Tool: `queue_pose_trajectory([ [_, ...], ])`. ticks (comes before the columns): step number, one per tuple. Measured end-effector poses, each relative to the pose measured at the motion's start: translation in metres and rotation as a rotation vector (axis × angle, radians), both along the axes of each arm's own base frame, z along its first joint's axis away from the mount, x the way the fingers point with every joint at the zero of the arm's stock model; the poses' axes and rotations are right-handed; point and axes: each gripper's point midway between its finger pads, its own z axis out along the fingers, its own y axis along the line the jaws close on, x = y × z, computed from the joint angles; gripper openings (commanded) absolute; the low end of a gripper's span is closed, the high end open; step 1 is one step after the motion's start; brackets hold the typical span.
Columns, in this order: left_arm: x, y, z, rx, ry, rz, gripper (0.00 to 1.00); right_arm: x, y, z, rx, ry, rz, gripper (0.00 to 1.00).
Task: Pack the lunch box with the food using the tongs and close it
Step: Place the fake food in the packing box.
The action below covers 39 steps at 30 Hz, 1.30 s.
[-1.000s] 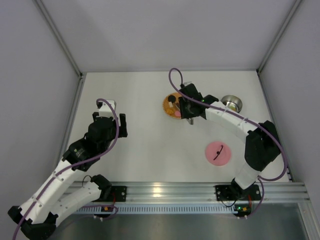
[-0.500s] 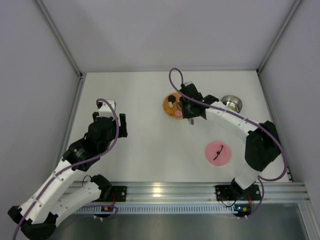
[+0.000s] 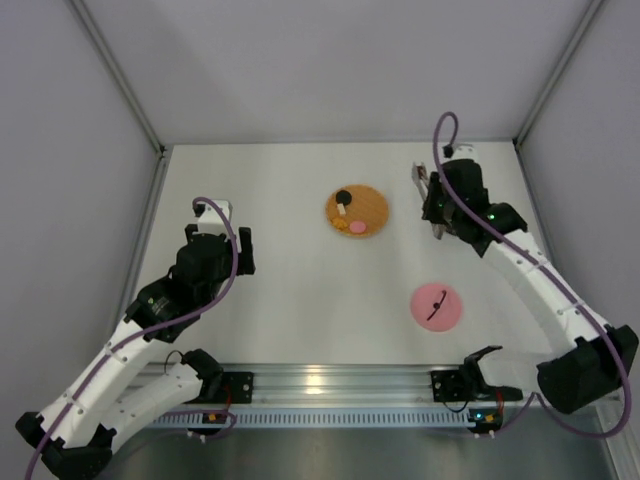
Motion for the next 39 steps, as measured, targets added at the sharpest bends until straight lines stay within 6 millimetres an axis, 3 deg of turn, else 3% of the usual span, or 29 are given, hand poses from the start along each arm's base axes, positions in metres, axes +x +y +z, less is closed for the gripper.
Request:
queue_pose_trajectory([
  [5, 0.0, 0.0, 0.0, 0.0, 0.0, 0.0, 0.76, -0.021, -0.09, -0.003, 0.005, -0.018, -0.223, 0.18],
  [9, 0.0, 0.0, 0.0, 0.0, 0.001, 0.0, 0.76, -0.035, -0.114, -0.011, -0.005, 0.002, -0.284, 0.18],
  [22, 0.0, 0.0, 0.0, 0.0, 0.001, 0.0, 0.76, -0.042, -0.118, -0.044, -0.022, 0.094, -0.283, 0.22],
  [33, 0.0, 0.0, 0.0, 0.0, 0.001, 0.0, 0.76, -0.041, -0.118, -0.054, -0.026, 0.123, -0.276, 0.37],
  [39, 0.0, 0.0, 0.0, 0.0, 0.001, 0.0, 0.76, -0.041, -0.117, -0.054, -0.025, 0.123, -0.274, 0.4],
])
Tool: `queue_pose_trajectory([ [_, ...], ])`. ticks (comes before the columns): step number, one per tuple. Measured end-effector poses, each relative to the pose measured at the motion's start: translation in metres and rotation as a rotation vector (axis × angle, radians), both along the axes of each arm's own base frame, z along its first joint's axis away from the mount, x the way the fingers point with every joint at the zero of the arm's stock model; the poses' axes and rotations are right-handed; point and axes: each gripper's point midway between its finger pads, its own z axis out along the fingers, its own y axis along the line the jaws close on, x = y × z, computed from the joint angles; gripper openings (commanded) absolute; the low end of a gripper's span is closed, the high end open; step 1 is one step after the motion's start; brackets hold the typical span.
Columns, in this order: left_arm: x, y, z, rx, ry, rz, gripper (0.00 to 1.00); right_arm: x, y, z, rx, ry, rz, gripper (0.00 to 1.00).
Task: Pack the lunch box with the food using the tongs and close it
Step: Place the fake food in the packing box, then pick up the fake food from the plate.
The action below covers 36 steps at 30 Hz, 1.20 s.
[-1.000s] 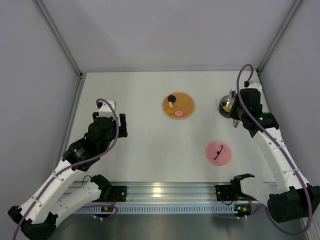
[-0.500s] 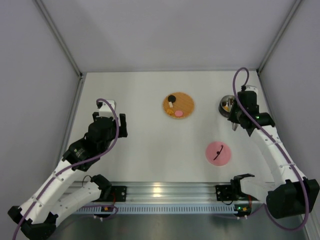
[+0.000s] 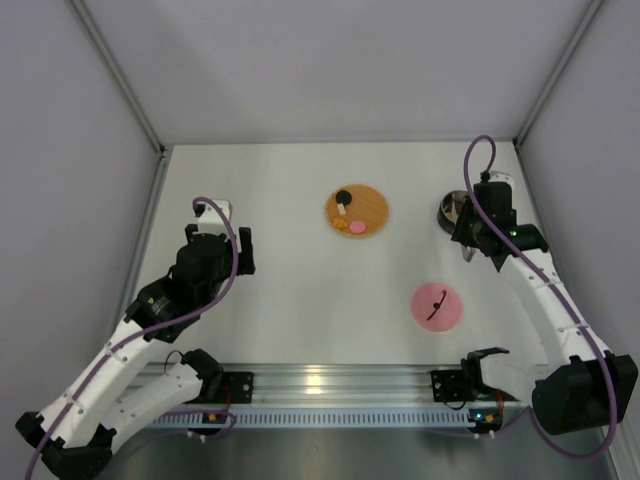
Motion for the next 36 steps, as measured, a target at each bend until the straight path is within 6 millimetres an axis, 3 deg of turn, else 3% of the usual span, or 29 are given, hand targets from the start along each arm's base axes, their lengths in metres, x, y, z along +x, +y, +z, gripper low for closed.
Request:
queue_pose_trajectory([
  [8, 0.0, 0.0, 0.0, 0.0, 0.0, -0.001, 0.76, 0.0, 0.007, 0.001, 0.02, 0.001, 0.026, 0.38],
  [11, 0.0, -0.001, 0.0, -0.001, 0.001, -0.003, 0.76, 0.003, 0.02, 0.008, 0.026, -0.012, 0.065, 0.38],
  [15, 0.0, -0.001, 0.0, -0.001, 0.001, -0.003, 0.76, 0.01, 0.061, 0.023, 0.042, -0.041, 0.174, 0.38],
  [18, 0.0, -0.001, 0.0, 0.0, 0.002, -0.003, 0.76, 0.013, 0.106, 0.029, 0.061, -0.05, 0.284, 0.38],
  [24, 0.001, -0.001, -0.002, 0.003, 0.006, -0.003, 0.76, 0.021, 0.178, 0.007, 0.07, 0.011, 0.427, 0.38],
  [30, 0.001, -0.001, -0.001, 0.002, 0.006, -0.003, 0.76, 0.027, 0.216, -0.024, 0.04, 0.089, 0.487, 0.38],
  [36, 0.001, -0.001, -0.001, 0.002, 0.006, -0.003, 0.76, 0.032, 0.232, -0.026, 0.036, 0.09, 0.508, 0.39],
])
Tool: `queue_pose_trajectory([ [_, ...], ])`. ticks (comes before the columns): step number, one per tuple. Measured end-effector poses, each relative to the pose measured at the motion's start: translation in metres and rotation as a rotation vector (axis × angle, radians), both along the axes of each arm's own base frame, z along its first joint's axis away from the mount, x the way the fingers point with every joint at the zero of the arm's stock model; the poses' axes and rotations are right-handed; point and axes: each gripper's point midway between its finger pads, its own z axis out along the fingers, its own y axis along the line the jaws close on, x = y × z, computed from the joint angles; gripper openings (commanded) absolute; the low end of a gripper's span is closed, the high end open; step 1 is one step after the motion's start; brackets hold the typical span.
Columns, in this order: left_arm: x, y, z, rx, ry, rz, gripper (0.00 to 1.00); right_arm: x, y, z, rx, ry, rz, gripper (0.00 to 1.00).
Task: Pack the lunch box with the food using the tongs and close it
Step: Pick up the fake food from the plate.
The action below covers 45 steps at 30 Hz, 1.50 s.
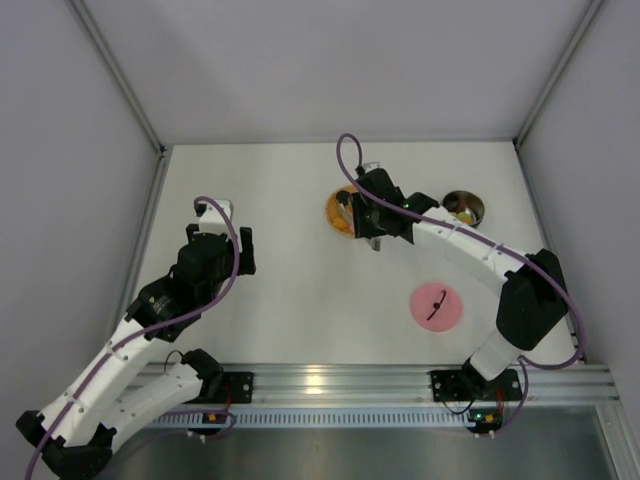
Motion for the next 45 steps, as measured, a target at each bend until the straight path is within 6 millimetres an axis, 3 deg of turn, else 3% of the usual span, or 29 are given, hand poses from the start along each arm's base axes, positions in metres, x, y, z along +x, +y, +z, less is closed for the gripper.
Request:
queue_pose_trajectory([
  [5, 0.0, 0.0, 0.0, 0.0, 0.0, 0.0, 0.76, 0.007, 0.004, 0.002, 0.0, -0.009, -0.005, 0.39],
  [19, 0.0, 0.0, 0.0, 0.0, 0.0, 0.0, 0.76, 0.016, 0.009, -0.019, -0.039, 0.023, -0.012, 0.38],
  [23, 0.0, 0.0, 0.0, 0.0, 0.0, 0.0, 0.76, 0.017, 0.01, -0.026, -0.046, 0.034, -0.011, 0.24],
  [31, 0.0, 0.0, 0.0, 0.0, 0.0, 0.0, 0.76, 0.019, 0.009, -0.026, -0.055, 0.029, -0.019, 0.21],
  [38, 0.0, 0.0, 0.0, 0.0, 0.0, 0.0, 0.76, 0.022, 0.001, -0.003, -0.054, -0.028, -0.049, 0.2],
  [42, 0.0, 0.0, 0.0, 0.0, 0.0, 0.0, 0.76, 0.02, -0.008, 0.033, -0.009, -0.098, -0.068, 0.19],
  [45, 0.0, 0.0, 0.0, 0.0, 0.0, 0.0, 0.76, 0.015, -0.027, 0.064, 0.037, -0.166, -0.103, 0.19],
])
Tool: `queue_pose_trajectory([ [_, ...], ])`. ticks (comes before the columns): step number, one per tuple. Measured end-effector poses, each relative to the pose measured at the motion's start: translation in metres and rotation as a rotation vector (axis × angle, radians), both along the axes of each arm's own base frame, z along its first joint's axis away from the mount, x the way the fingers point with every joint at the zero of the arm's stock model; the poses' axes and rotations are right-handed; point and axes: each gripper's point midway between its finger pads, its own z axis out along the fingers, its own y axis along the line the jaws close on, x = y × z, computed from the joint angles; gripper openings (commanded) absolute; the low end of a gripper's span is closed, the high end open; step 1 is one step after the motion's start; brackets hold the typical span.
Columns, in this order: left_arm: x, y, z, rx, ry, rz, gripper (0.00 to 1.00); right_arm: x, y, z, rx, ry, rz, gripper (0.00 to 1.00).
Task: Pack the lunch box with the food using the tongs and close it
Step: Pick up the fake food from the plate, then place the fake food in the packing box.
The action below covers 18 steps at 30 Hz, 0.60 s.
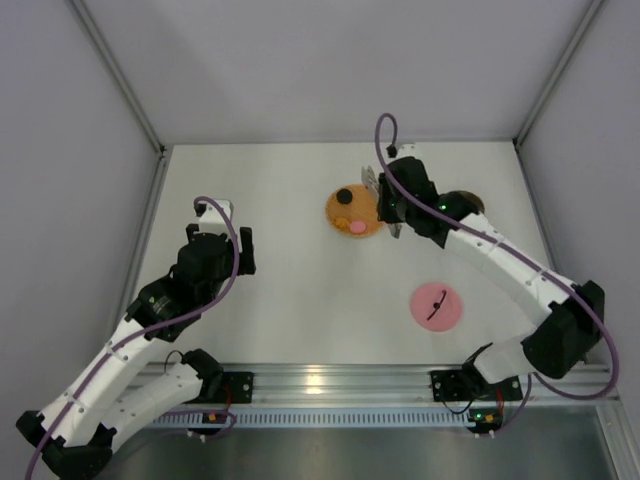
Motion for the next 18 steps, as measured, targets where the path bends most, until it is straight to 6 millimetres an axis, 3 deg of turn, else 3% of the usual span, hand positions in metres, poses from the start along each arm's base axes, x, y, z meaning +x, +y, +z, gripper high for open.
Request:
queue_pose_trajectory([
  [3, 0.0, 0.0, 0.0, 0.0, 0.0, 0.0, 0.76, -0.01, -0.039, 0.015, 0.035, -0.038, -0.067, 0.19],
  [5, 0.0, 0.0, 0.0, -0.001, 0.0, -0.002, 0.76, -0.014, -0.076, 0.017, 0.049, -0.051, -0.147, 0.19],
  [10, 0.0, -0.001, 0.0, -0.001, 0.001, -0.003, 0.76, -0.027, -0.156, 0.0, 0.035, -0.04, -0.344, 0.19],
  [13, 0.0, 0.0, 0.0, -0.001, 0.001, -0.003, 0.76, -0.034, -0.178, -0.012, 0.023, -0.021, -0.403, 0.19],
  [18, 0.0, 0.0, 0.0, -0.001, 0.001, -0.003, 0.76, -0.041, -0.186, -0.031, 0.012, 0.024, -0.411, 0.19],
])
